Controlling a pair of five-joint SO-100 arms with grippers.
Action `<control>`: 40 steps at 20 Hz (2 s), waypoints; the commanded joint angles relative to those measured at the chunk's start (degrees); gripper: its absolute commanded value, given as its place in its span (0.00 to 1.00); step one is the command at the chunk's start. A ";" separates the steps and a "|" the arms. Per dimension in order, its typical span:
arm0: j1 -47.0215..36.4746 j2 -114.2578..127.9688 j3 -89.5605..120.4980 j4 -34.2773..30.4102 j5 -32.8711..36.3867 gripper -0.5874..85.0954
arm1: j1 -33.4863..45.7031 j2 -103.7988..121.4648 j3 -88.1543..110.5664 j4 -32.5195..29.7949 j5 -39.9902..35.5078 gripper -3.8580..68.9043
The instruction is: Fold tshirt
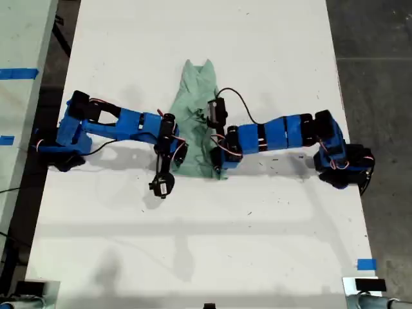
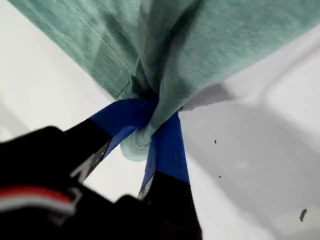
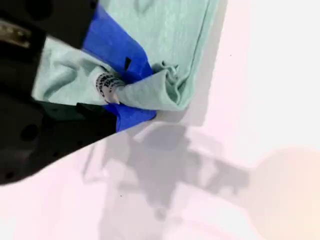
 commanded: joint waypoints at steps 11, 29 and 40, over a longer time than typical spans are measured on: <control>13.10 10.37 -19.86 15.21 2.20 0.01 | -12.13 16.26 -10.72 14.24 0.44 0.03; -36.83 -1.67 -21.01 -9.76 60.21 0.01 | 42.63 27.07 13.10 -9.32 -39.29 0.03; -41.92 4.83 -21.62 2.37 53.61 0.33 | 45.26 30.41 21.09 -9.67 -34.80 0.50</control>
